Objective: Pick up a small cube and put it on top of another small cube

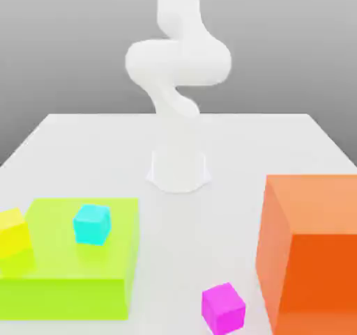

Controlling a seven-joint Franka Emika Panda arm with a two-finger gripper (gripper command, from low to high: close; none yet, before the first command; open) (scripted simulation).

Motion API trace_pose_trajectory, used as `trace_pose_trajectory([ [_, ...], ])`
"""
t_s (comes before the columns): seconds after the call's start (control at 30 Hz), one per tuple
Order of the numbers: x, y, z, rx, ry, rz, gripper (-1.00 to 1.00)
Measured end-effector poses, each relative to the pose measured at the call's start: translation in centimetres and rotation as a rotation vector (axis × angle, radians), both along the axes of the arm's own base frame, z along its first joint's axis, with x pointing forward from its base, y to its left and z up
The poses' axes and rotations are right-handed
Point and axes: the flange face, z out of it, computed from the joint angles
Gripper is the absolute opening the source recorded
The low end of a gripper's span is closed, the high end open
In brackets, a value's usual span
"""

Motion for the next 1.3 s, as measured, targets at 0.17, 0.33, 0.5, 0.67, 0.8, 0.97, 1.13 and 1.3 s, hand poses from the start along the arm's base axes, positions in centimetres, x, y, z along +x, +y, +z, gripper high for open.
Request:
trace_pose_trajectory([
  [0.17, 3.9, 7.0, -6.2, -0.080, 0.101, 0.281, 0.00],
  [0.33, 6.2, 13.9, -15.9, -0.228, 0.195, 0.594, 0.00],
  [0.5, 5.1, 20.7, -26.2, -0.385, 0.271, 0.919, 0.00],
  [0.67, 1.1, 26.0, -36.4, -0.546, 0.332, 1.253, 0.00],
  [0.8, -4.1, 29.0, -44.2, -0.682, 0.367, 1.540, 0.00],
  [0.97, -9.9, 28.6, -52.1, -0.838, 0.392, 1.842, 0.00],
  [1.13, -10.9, 28.0, -56.8, -0.863, 0.376, 1.888, 0.00],
  [1.3, -11.0, 27.8, -59.5, -0.862, 0.377, 1.890, -1.00],
])
